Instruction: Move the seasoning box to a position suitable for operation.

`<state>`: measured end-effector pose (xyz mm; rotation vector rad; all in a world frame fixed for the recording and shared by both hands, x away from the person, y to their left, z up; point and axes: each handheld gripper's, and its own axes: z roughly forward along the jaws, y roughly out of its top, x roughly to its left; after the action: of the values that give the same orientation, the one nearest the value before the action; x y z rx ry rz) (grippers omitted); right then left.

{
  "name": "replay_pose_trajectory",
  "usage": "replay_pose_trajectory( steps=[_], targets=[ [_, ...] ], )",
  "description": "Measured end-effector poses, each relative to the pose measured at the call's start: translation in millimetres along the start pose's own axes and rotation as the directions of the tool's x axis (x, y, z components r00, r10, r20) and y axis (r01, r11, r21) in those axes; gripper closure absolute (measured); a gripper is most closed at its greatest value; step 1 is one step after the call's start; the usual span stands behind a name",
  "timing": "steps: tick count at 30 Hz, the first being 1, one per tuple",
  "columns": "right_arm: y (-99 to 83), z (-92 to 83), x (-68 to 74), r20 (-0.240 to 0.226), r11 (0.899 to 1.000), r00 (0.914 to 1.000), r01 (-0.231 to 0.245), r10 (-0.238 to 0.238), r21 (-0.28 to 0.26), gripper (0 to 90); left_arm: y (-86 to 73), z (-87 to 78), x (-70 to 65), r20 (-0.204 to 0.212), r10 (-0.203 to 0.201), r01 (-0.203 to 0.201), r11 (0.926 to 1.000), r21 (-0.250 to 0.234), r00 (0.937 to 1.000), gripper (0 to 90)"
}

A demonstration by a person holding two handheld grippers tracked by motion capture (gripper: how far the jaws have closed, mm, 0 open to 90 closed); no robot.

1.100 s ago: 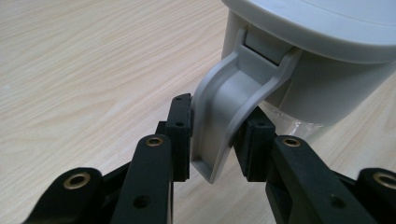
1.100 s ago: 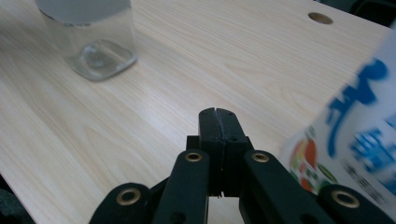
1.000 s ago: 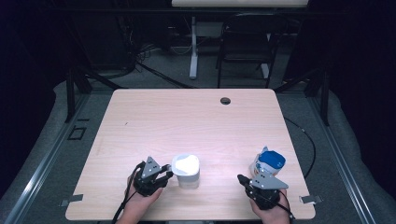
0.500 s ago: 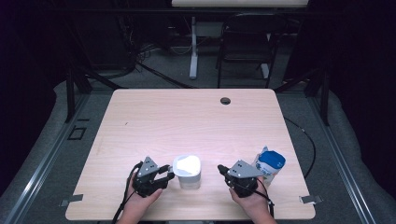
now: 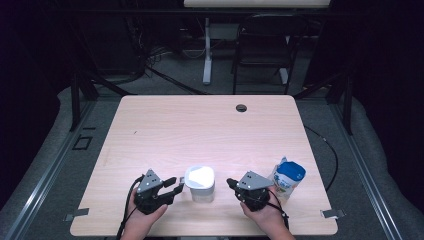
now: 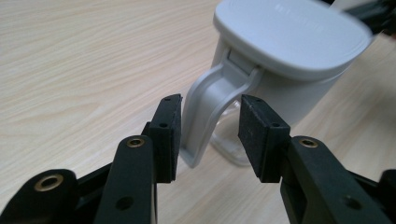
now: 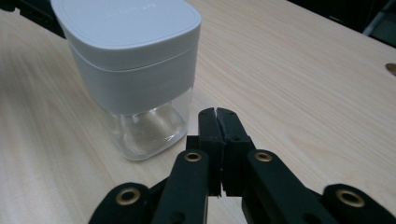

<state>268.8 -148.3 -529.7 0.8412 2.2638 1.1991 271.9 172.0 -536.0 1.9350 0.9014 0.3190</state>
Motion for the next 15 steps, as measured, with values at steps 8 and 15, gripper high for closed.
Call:
replay_pose_trajectory(
  steps=[8,15],
  targets=[
    [2.6,0.5,-4.1,-0.034,0.999,0.9985,-0.044,0.044,0.016,90.0,10.2,-10.7,9.2,-0.008,-0.029,0.029,0.9983,-0.051,0.9995,59.8],
    [11.8,1.7,-7.5,-0.043,0.998,0.9972,-0.06,0.062,0.03,90.0,29.3,-12.1,17.0,-0.047,-0.046,0.044,0.9985,-0.032,0.9979,62.0]
  ],
)
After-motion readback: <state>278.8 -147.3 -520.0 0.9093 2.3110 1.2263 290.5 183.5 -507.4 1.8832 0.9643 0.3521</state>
